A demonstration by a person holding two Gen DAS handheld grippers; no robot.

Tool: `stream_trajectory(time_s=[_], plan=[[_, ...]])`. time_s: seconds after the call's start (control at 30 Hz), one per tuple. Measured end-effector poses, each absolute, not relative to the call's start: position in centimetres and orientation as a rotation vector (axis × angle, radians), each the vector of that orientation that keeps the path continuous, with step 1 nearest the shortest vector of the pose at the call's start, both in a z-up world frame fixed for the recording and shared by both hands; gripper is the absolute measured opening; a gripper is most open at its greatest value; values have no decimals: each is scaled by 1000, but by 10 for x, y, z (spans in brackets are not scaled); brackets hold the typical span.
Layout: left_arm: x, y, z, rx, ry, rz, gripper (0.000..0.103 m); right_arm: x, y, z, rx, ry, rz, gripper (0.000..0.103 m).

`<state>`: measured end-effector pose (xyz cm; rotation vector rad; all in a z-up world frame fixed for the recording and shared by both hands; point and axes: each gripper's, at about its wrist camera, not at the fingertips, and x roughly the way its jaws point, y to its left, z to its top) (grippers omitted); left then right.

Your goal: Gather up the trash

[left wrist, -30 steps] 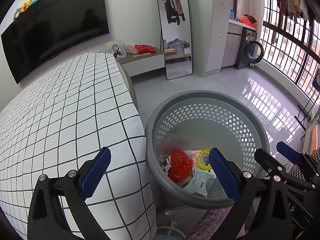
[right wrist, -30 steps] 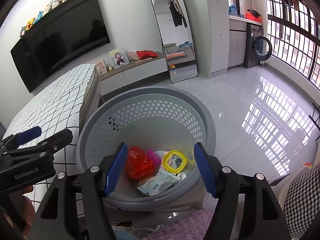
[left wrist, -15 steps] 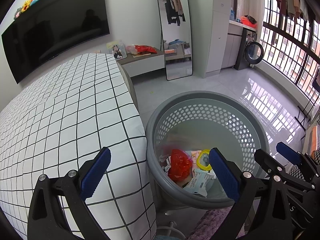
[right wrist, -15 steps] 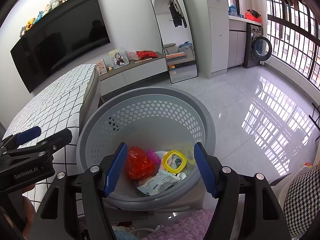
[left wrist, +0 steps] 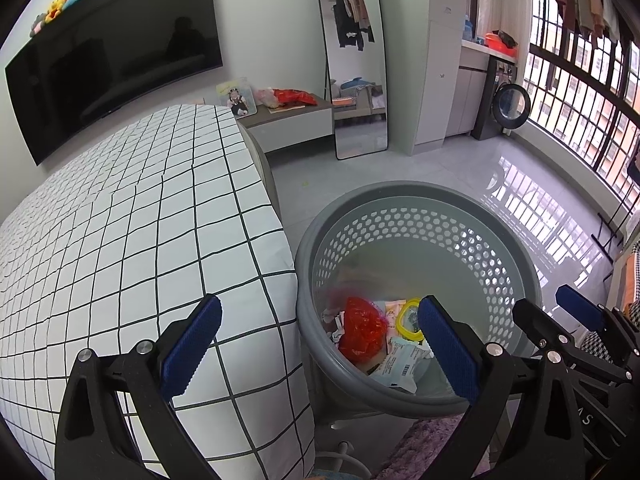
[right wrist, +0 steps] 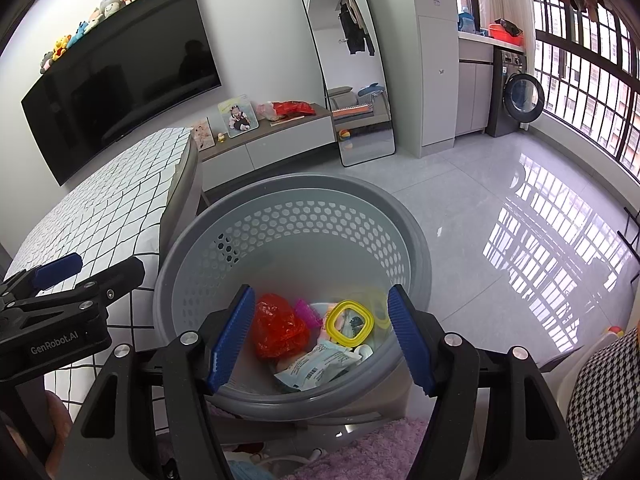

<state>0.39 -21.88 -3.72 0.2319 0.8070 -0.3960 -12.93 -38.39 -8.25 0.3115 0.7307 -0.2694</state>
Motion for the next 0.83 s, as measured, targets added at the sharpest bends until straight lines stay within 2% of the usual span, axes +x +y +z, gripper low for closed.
stream_trajectory(time_s=[0.83], plan=[[2, -222, -38, 248, 804, -395, 97, -129, -383, -82, 311, 730, -270, 66]])
